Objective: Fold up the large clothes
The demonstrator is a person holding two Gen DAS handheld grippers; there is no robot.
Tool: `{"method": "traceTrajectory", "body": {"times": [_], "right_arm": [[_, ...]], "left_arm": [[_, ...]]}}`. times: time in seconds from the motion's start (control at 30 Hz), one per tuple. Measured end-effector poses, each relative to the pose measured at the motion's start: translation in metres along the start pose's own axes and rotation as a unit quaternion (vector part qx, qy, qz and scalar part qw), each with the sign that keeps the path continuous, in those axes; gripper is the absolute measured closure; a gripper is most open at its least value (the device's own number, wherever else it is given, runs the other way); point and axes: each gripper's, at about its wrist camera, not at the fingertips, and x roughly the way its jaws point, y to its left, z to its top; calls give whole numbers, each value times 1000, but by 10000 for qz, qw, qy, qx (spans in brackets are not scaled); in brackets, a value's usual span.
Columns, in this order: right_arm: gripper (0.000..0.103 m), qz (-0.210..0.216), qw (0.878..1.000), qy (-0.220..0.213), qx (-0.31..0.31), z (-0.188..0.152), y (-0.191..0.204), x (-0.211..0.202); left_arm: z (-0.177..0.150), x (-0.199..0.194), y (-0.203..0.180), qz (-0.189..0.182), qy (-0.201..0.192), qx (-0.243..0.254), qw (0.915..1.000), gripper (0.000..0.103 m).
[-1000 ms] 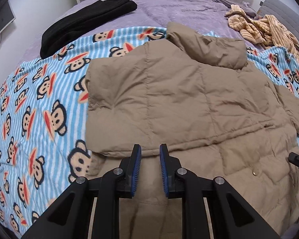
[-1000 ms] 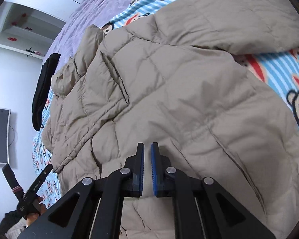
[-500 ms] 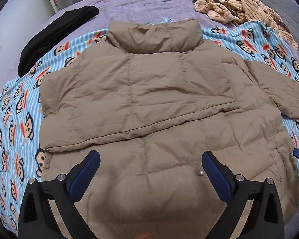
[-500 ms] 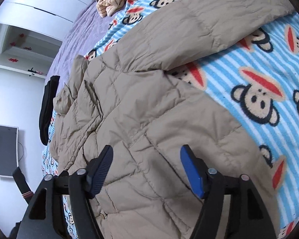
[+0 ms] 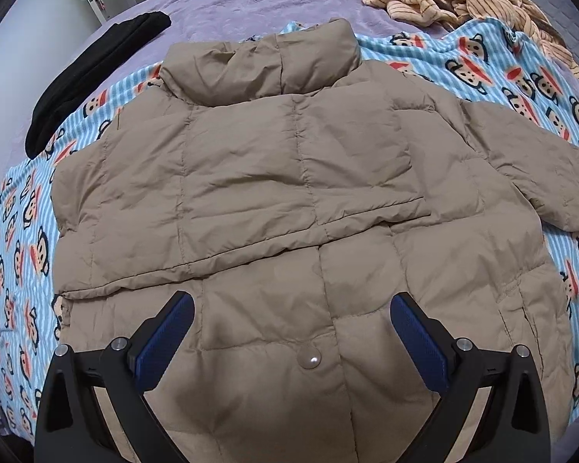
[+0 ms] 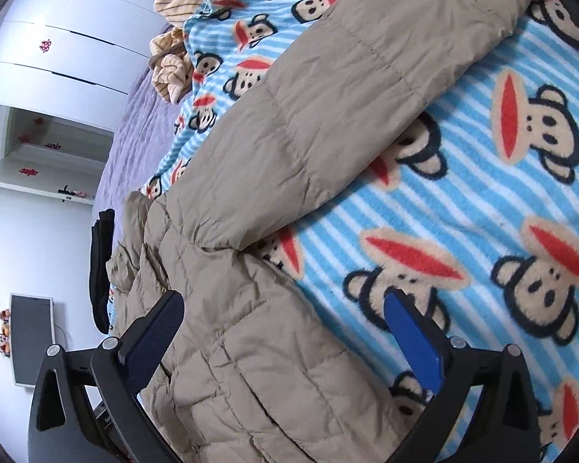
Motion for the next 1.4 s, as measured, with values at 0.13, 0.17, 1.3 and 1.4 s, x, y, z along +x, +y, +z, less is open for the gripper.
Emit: {"method": "traceTrajectory", "body": {"times": [0.13, 0.17, 1.3, 1.4], "right_arm": [[0, -83, 9995, -104, 287, 33, -26, -3], [0, -24, 9990, -161, 409, 41, -35, -6], [89, 2754, 9605, -178, -360, 158, 116, 26], [89, 2576, 9533, 117, -1573, 127, 195, 49]], "left_arm": [[1, 6, -9, -209, 160, 10, 9997, 1], [1, 6, -11, -213, 160, -3, 9996, 1], [31, -25, 69, -1, -593, -1234, 9906, 1], [28, -24, 94, 61, -614, -1420, 9879, 1]]}}
